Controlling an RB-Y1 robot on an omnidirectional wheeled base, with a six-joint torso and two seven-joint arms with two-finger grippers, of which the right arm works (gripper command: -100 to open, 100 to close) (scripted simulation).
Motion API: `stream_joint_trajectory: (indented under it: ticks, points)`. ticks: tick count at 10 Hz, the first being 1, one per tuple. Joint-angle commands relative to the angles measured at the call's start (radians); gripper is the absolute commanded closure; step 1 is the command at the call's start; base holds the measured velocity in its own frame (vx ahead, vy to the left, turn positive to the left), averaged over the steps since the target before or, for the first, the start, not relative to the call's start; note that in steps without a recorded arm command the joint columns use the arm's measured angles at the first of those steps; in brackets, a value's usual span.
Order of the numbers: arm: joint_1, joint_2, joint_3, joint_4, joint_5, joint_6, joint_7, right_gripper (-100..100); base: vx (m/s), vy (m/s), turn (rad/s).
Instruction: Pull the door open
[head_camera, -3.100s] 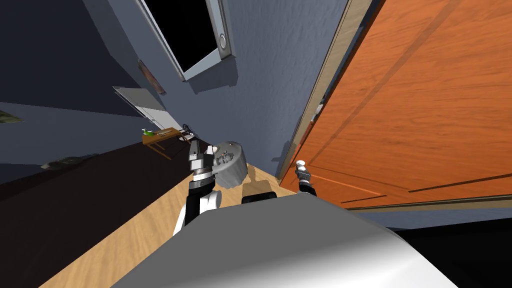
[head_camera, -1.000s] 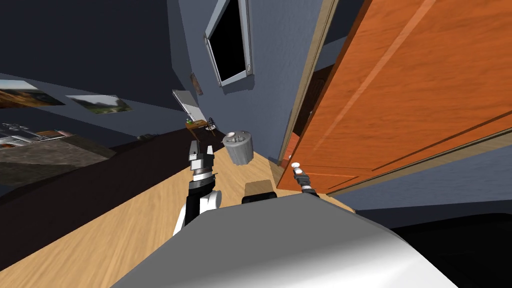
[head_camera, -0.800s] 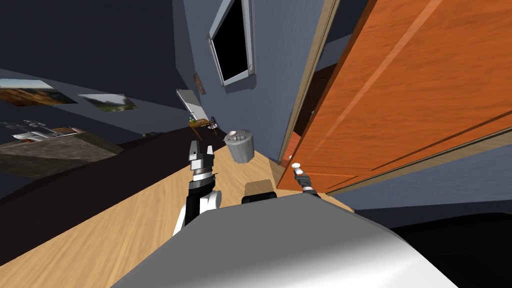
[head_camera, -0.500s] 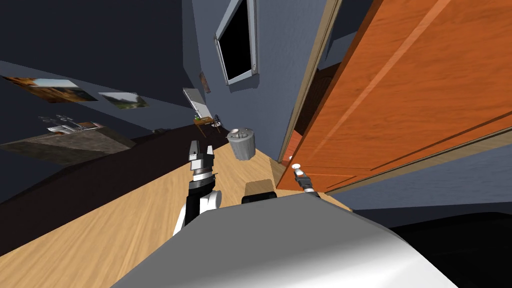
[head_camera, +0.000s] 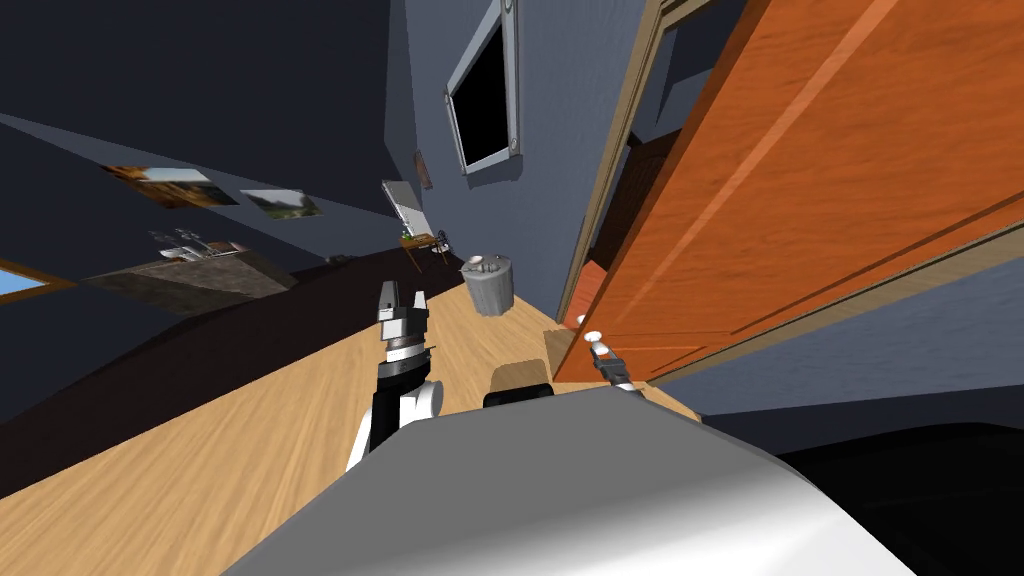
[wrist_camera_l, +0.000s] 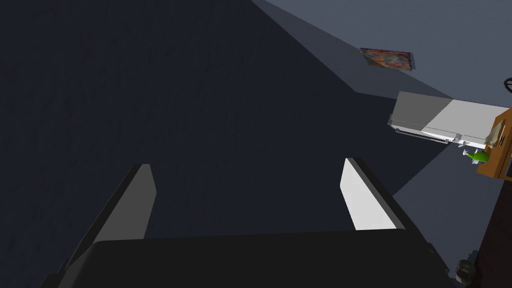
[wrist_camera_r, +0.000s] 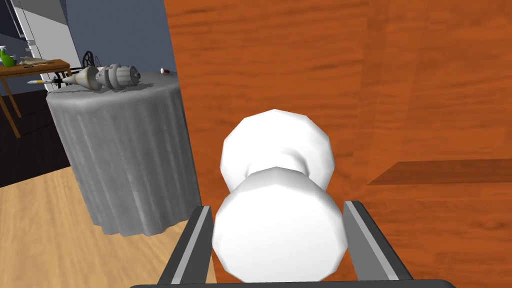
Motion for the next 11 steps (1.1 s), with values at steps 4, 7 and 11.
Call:
stream_joint_trajectory:
  ticks: [4,7,11]
  points:
    - [0.009,-0.027,0.038,0.029,0.017,-0.060,-0.042,100,-0.220,-0.051,0.146]
    - [0.014,-0.041,0.059,0.047,0.027,-0.093,-0.065,100,-0.197,-0.038,0.120]
    - [0.009,-0.045,0.074,0.065,0.037,-0.105,-0.080,100,-0.139,-0.029,0.092]
